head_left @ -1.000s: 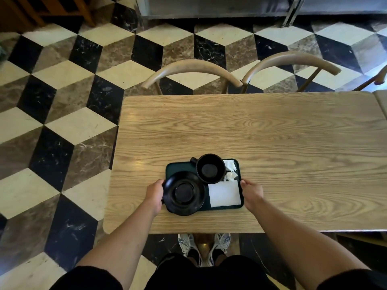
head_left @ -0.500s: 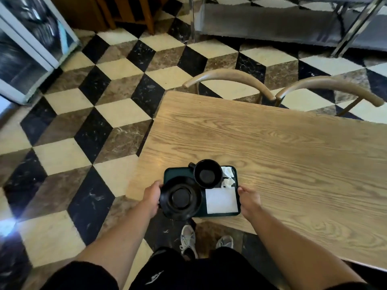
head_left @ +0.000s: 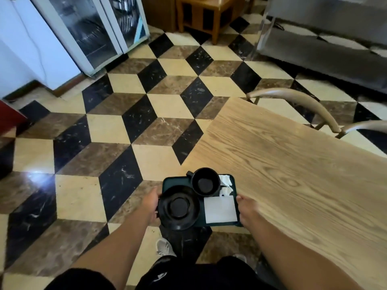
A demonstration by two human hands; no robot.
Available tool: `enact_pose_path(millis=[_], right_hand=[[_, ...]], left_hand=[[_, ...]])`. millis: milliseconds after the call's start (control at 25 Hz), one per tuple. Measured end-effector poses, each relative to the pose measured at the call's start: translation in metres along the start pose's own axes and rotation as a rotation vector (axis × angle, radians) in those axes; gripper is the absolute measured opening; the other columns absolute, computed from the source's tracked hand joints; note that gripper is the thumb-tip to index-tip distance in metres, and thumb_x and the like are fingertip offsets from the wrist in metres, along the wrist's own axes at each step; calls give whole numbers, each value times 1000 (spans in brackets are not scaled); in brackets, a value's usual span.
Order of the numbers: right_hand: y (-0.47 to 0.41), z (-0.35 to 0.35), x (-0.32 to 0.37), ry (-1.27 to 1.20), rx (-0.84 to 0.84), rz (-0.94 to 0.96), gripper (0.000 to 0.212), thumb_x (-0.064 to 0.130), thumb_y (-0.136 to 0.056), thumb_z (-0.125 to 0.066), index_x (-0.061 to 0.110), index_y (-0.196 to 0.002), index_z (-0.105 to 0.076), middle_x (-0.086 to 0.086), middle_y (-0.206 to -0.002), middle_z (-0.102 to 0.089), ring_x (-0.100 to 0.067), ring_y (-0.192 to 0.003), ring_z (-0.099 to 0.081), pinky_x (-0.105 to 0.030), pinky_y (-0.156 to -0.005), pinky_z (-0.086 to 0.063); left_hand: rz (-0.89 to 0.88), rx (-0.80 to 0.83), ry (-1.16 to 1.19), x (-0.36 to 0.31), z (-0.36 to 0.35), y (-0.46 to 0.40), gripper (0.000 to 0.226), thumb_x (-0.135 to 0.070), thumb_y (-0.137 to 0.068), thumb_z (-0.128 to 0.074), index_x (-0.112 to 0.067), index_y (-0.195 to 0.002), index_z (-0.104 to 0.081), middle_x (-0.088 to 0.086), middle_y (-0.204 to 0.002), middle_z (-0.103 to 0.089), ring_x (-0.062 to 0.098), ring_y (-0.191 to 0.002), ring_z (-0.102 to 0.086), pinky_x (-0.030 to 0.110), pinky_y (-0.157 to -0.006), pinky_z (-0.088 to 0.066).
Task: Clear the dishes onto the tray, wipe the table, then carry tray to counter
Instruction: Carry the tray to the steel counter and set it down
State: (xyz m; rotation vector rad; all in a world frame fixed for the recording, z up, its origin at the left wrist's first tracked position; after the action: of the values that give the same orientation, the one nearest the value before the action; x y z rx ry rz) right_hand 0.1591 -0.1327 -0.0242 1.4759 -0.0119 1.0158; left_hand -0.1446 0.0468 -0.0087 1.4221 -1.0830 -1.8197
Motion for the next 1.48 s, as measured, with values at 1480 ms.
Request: enact_pose_path(millis=[1480], right_hand=[[-79,-460,189,12,111,-86,27,7,-99,-53,12,-99,-79,-12,-103,-76,-36,-90,-73,-56,-78,-60]], left_hand=[[24,-126,23,-361,225,-273,53,-44,-110,-38,-1,-100,-68,8,-60,-68,21,-54,-66,26,-49,-52]])
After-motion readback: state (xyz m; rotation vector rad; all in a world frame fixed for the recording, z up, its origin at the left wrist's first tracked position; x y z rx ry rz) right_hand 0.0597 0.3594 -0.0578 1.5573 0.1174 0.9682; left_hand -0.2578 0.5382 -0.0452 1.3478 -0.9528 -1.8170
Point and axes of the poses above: each hand's wrist, its own y-axis away from the middle knuckle, its own z-axis out of the back of the hand, x = y × z, the point moved 9 cm from there along -y, towards the middle knuckle
